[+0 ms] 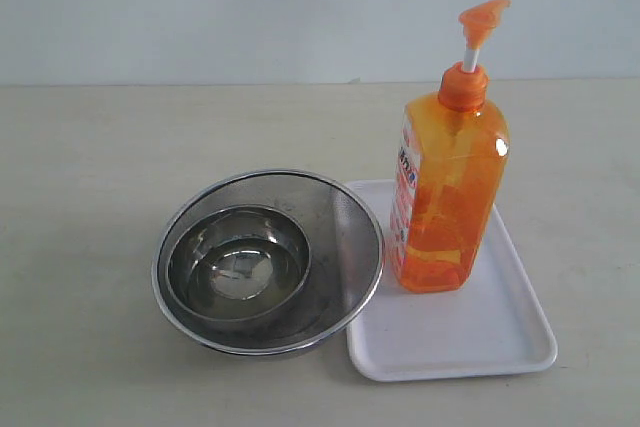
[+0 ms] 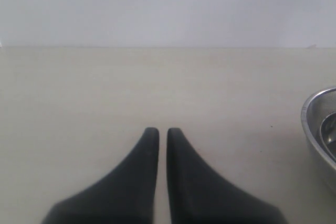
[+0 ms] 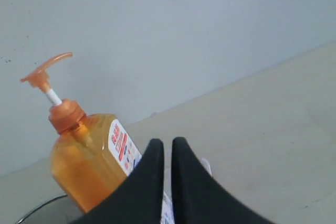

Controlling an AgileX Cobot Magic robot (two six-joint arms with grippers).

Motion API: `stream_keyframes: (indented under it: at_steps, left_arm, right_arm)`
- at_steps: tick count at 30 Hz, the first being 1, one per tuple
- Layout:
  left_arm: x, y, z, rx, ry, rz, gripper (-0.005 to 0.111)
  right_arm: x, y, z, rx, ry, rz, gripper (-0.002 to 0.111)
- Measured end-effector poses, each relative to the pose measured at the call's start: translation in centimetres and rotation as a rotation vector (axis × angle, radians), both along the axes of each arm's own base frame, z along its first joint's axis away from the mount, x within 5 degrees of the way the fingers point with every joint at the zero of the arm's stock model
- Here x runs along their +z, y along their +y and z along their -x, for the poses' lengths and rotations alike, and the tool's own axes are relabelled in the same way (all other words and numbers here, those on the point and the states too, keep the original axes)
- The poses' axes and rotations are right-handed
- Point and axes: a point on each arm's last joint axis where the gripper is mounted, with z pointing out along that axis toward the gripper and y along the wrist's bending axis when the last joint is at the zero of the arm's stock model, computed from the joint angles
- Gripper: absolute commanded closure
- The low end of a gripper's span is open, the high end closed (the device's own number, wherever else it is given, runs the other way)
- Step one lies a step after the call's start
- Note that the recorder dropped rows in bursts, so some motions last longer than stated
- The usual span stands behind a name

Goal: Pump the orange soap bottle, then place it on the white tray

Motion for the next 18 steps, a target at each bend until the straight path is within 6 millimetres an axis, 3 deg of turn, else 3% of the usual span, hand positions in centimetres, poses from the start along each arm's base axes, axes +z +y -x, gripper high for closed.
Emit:
stream_keyframes:
  at_steps: [8,18]
  left_arm:
    - [0.0,0.0,0.0,0.0,0.0,0.0,0.102]
    - [0.0,0.0,0.0,0.0,0.0,0.0,0.102]
  right_arm:
    - [-0.2,-0.1,0.2,-0.013,-0.036,0.212,0.107]
    - [-2.2,0.0,0.3,0.024,0.104,0.344,0.107]
